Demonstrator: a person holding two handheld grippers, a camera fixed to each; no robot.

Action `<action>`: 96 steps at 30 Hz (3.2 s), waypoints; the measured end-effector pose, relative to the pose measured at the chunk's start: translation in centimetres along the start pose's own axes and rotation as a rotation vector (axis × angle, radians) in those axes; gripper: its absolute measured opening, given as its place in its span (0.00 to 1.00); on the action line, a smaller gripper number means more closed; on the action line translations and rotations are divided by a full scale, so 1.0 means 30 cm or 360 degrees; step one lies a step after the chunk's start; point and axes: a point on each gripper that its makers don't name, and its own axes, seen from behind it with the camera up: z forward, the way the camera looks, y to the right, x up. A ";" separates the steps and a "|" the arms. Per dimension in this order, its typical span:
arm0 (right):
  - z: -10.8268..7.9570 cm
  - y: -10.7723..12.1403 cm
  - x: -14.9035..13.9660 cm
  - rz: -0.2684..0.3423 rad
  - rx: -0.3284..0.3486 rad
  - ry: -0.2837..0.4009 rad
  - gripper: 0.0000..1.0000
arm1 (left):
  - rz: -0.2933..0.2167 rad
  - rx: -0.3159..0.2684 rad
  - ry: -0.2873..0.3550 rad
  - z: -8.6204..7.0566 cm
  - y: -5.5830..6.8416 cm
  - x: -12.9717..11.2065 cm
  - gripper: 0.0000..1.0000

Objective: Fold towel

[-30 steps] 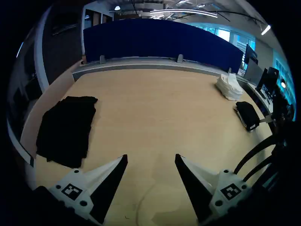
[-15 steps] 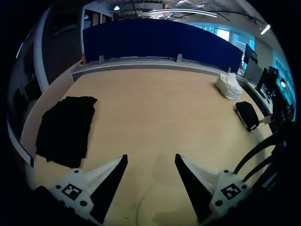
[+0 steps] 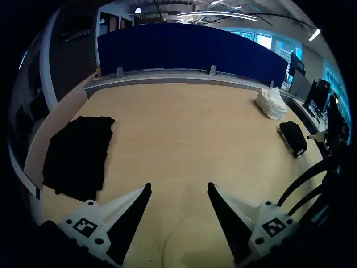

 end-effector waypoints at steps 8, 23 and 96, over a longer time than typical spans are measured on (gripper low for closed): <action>0.060 -0.116 0.029 -0.0015 0.0109 0.0054 0.92 | 0.0011 0.0002 -0.0001 -0.001 -0.003 -0.005 0.93; 0.155 -0.123 -0.161 -0.0084 0.0125 -0.0097 0.93 | 0.0025 0.0009 -0.0003 -0.006 -0.013 -0.004 0.94; -0.112 -0.173 0.395 0.0105 0.0108 0.0707 1.00 | 0.0009 -0.0021 0.0112 -0.010 -0.011 0.067 0.93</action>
